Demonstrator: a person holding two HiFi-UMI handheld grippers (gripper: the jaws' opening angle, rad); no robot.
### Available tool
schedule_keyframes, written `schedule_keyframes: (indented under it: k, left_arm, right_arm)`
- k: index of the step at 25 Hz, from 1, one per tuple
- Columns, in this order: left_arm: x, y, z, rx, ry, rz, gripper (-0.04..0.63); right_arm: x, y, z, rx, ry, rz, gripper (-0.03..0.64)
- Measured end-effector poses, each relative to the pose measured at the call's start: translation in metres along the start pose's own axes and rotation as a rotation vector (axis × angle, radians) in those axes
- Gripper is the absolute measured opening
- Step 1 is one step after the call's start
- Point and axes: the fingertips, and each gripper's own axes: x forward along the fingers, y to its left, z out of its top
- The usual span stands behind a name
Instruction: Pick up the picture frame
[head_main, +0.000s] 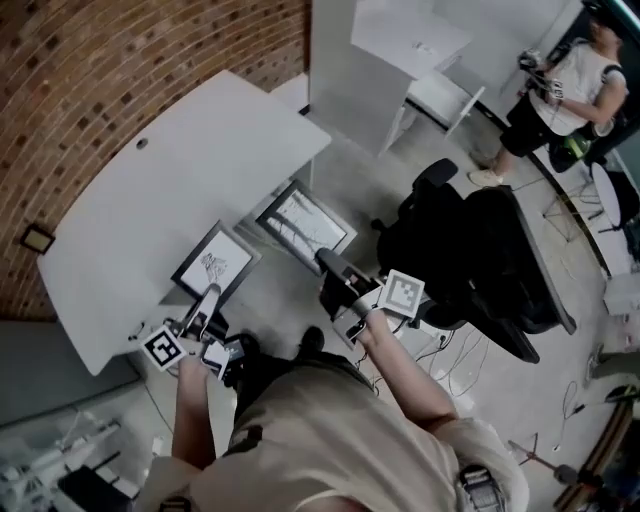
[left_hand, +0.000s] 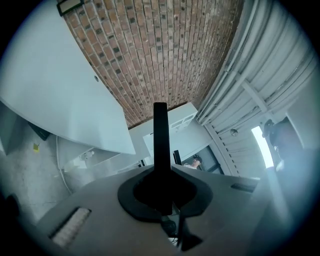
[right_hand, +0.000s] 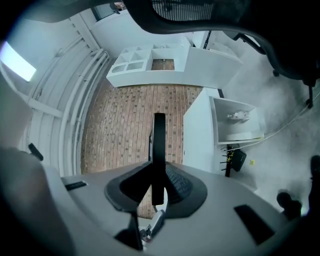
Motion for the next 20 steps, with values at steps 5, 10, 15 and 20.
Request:
schedule_keyframes:
  k: [5, 10, 15, 20]
  left_arm:
    - [-0.007, -0.006, 0.008, 0.031, -0.052, 0.089, 0.015]
    - [-0.025, -0.007, 0.016, 0.032, -0.106, 0.161, 0.015]
    - [-0.031, -0.015, 0.020, 0.042, -0.114, 0.173, 0.015]
    - [-0.008, -0.015, 0.016, 0.078, -0.033, 0.194, 0.015]
  right_arm:
    - [0.003, 0.007, 0.005, -0.050, 0.050, 0.089, 0.066]
    - [0.009, 0.008, 0.004, -0.077, 0.109, 0.100, 0.066]
    - [0.014, 0.016, -0.006, -0.069, 0.129, 0.136, 0.066]
    - [0.007, 0.003, 0.003, -0.017, 0.094, 0.160, 0.066]
